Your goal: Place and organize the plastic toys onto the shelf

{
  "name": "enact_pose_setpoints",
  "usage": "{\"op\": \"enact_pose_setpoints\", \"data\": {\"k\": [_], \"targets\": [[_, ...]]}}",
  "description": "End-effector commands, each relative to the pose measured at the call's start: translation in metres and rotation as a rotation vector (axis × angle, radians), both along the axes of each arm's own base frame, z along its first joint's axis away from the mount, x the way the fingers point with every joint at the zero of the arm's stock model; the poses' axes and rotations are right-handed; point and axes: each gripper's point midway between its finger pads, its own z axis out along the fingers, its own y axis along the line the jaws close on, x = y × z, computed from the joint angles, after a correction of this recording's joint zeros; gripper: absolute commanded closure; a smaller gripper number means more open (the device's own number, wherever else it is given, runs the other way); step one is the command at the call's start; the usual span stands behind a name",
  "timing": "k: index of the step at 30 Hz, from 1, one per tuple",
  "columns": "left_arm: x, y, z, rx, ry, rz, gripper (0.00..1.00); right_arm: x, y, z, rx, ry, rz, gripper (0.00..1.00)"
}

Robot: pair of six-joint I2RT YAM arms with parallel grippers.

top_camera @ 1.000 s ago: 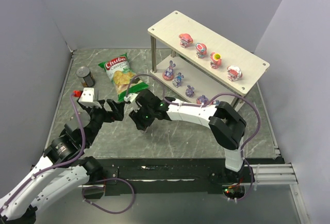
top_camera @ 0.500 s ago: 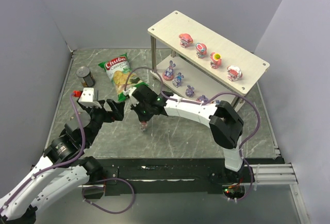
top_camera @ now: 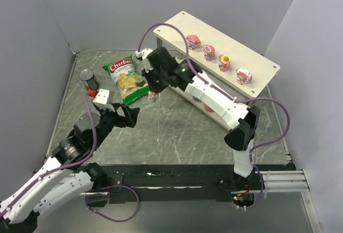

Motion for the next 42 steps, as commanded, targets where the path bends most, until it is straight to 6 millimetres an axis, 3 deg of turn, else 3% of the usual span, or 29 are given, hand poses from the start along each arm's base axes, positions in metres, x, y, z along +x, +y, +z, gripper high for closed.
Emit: {"op": "enact_pose_setpoints", "data": {"k": [1, 3, 10, 15, 17, 21, 29, 32, 34, 37, 42], "targets": [[0.002, -0.051, 0.018, -0.018, -0.099, -0.229, 0.04, -0.027, -0.021, 0.033, 0.015, 0.072, 0.017, 1.00], [0.008, -0.063, 0.025, -0.005, -0.128, -0.266, 0.04, -0.038, -0.019, 0.044, 0.057, 0.100, 0.043, 1.00], [0.031, -0.097, 0.020, 0.056, -0.101, -0.334, 0.02, -0.057, -0.030, 0.057, 0.082, 0.144, 0.044, 1.00], [0.038, -0.106, 0.015, 0.058, -0.084, -0.345, 0.05, -0.061, -0.035, 0.063, 0.098, 0.136, 0.035, 1.00], [0.041, -0.108, 0.010, 0.064, -0.068, -0.342, 0.10, -0.062, -0.037, 0.065, 0.101, 0.134, 0.035, 1.00], [0.044, -0.111, 0.020, 0.039, -0.101, -0.337, 0.19, -0.062, -0.038, 0.066, 0.102, 0.135, 0.033, 1.00], [0.046, -0.115, 0.022, 0.027, -0.100, -0.346, 0.30, -0.064, -0.037, 0.064, 0.103, 0.148, 0.046, 1.00], [0.048, -0.116, 0.020, 0.033, -0.094, -0.344, 0.26, -0.064, -0.036, 0.063, 0.102, 0.154, 0.046, 1.00], [0.049, -0.116, 0.020, 0.036, -0.094, -0.338, 0.13, -0.063, -0.037, 0.062, 0.097, 0.154, 0.046, 1.00], [0.050, -0.114, 0.023, 0.034, -0.103, -0.325, 0.07, -0.062, -0.038, 0.060, 0.090, 0.153, 0.040, 1.00], [0.049, -0.112, 0.029, 0.016, -0.124, -0.321, 0.07, -0.061, -0.037, 0.057, 0.086, 0.156, 0.036, 1.00]]}}
